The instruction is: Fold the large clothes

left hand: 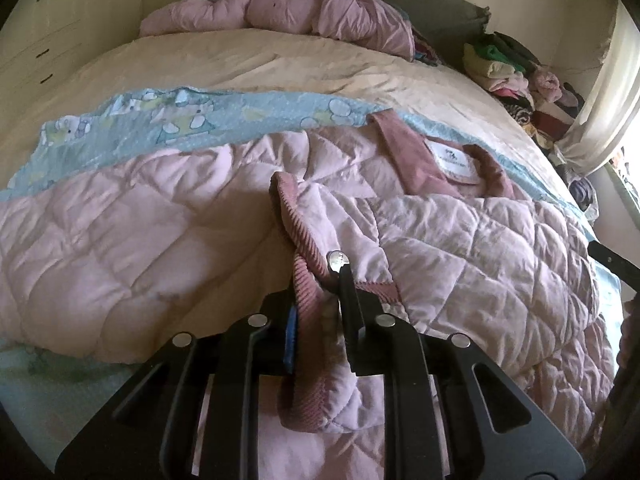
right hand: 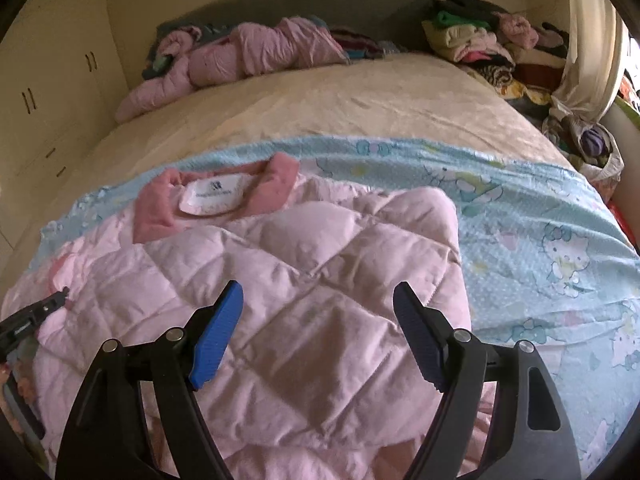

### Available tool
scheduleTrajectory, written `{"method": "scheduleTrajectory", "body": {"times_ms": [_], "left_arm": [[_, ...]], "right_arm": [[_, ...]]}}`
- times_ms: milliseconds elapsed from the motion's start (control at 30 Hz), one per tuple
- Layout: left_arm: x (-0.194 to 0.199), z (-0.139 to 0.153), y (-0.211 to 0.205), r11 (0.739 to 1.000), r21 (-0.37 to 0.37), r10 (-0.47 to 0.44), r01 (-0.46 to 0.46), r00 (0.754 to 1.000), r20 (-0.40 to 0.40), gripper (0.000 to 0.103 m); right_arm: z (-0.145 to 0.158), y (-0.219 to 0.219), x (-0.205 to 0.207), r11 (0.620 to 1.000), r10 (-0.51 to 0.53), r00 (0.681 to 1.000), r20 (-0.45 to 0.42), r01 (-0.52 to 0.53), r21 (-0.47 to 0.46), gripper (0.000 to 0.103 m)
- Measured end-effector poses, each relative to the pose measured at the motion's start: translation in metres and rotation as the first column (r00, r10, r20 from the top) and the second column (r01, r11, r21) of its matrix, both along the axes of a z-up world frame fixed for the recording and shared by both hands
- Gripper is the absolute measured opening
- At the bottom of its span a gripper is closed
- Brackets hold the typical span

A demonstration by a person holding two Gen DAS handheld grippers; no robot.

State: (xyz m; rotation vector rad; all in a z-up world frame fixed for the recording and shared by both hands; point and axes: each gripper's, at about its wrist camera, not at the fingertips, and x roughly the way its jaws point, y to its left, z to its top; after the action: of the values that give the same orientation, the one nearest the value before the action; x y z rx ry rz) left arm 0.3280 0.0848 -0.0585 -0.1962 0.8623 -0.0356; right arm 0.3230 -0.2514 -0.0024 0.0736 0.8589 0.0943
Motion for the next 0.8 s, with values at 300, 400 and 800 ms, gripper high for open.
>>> {"method": "scheduleTrajectory", "body": {"times_ms": [300, 400, 800], "left_arm": [[0.003, -0.012, -0.001, 1.0, -0.004, 0.006, -0.007, 1.0, -0.026, 0.016], [0.003, -0.014, -0.001, 1.0, -0.008, 0.003, -0.004, 1.0, -0.029, 0.016], [0.001, -0.013, -0.003, 1.0, -0.008, -0.002, 0.002, 0.998, -0.061, 0.018]], "right_arm": [[-0.051, -0.016, 0.02, 0.998, -0.057, 0.987, -0.149, 0.062, 0.03, 0.077], [-0.06, -0.015, 0.022, 0.998, -0.061, 0.985, -0.16, 0.064, 0.012, 0.077], [-0.063, -0.018, 0.017, 0.994, -0.096, 0.985, -0.145, 0.102, 0.033, 0.081]]}}
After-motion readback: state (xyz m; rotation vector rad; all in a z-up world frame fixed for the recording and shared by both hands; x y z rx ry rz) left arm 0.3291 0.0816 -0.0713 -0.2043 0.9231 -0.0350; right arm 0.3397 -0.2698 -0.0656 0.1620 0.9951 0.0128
